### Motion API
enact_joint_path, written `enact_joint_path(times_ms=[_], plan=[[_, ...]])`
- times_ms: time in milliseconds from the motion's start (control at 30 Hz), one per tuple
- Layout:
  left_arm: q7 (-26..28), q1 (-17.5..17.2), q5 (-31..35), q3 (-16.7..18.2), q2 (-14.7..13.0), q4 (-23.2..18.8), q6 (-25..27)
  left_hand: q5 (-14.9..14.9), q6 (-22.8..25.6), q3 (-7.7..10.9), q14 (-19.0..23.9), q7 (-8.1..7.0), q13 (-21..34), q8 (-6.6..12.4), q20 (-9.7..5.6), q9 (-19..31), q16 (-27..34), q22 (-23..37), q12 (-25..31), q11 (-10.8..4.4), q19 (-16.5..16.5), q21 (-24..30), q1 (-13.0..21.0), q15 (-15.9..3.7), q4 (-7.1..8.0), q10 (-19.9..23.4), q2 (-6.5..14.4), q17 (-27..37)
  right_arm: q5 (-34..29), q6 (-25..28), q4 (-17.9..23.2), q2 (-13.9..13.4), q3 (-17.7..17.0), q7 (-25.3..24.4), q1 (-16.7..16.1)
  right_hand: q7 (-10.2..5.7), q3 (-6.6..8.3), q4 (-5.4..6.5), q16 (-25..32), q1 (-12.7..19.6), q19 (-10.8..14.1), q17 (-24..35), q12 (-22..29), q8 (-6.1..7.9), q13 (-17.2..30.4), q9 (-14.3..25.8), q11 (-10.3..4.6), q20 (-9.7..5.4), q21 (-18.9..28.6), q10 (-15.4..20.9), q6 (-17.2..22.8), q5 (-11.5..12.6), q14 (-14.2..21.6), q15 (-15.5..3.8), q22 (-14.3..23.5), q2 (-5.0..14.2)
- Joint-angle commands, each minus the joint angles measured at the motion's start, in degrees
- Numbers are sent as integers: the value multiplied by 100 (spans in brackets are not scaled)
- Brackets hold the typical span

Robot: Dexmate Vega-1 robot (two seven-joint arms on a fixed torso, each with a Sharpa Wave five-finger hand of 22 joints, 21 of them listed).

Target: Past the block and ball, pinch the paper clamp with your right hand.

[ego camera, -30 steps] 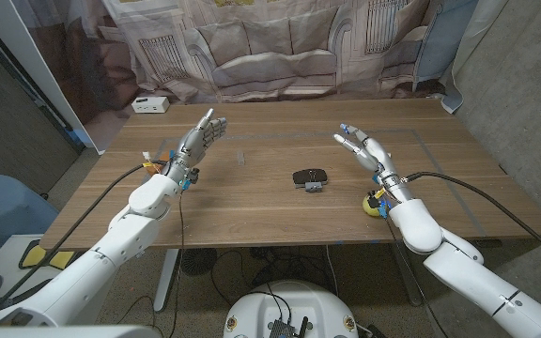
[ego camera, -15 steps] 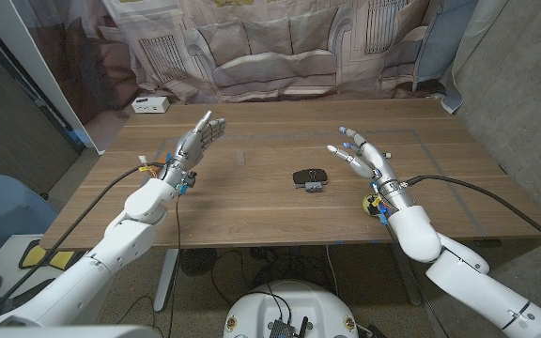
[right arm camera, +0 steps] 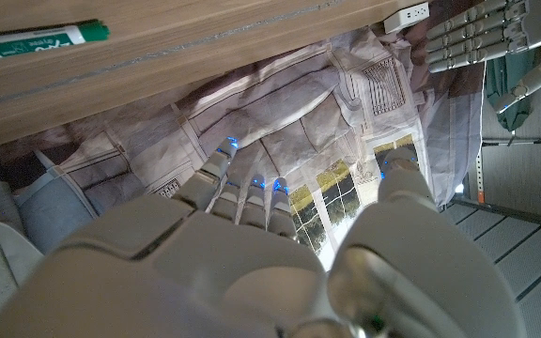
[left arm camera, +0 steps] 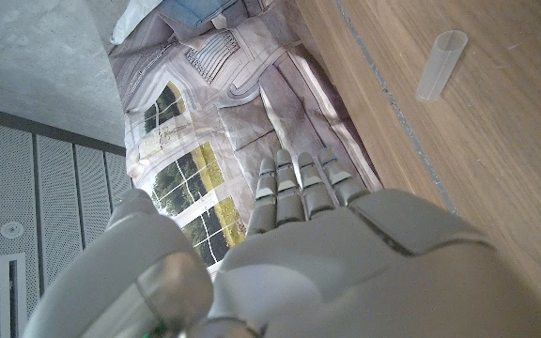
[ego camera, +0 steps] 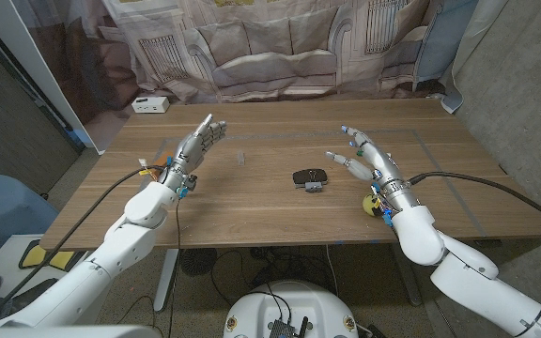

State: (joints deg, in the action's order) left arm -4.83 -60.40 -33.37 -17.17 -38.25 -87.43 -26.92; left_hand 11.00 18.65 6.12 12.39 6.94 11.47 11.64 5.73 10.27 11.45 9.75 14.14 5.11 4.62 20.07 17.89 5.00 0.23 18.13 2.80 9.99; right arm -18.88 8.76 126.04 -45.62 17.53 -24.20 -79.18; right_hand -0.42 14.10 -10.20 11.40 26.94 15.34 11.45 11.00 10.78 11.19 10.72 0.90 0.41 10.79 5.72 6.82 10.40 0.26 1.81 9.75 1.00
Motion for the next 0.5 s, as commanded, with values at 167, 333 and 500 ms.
enact_joint_path(times_ms=[167, 333, 500], plan=[[-38, -43, -5, -68, 68, 99, -70, -7, 66, 14, 3, 14, 9, -8, 32, 9, -12, 29, -7, 6, 2, -56, 44, 14, -20, 18, 37, 33, -993, 1951, 983, -538, 358, 901, 218, -54, 140, -21, -69, 471, -309, -2, -43, -22, -7, 24, -144, 324, -50, -185, -311, 58, -312, 14, 20, -163], [-22, -82, -30, -40, 71, 115, -107, -9, 70, 15, -8, 14, 10, -12, 38, 9, -19, 30, -12, -14, 7, -69, 46, 9, -24, 18, 41, 33, -1143, 2487, 1230, -700, 522, 1361, 437, -57, 176, -19, -83, 618, -435, -1, -41, -25, -8, 28, -174, 420, -59, -241, -441, 72, -443, 44, 22, -227], [-74, -80, -87, -31, 72, 168, -114, -11, 81, 17, -5, 12, 10, -14, 43, 10, -21, 30, -18, -25, 11, -86, 46, 8, -29, 19, 45, 33, -1162, 2910, 1452, -860, 696, 1861, 728, -55, 204, -17, -94, 726, -564, 1, -38, 1, -8, 32, -205, 510, -75, -278, -458, 84, -561, 73, 23, -273]])
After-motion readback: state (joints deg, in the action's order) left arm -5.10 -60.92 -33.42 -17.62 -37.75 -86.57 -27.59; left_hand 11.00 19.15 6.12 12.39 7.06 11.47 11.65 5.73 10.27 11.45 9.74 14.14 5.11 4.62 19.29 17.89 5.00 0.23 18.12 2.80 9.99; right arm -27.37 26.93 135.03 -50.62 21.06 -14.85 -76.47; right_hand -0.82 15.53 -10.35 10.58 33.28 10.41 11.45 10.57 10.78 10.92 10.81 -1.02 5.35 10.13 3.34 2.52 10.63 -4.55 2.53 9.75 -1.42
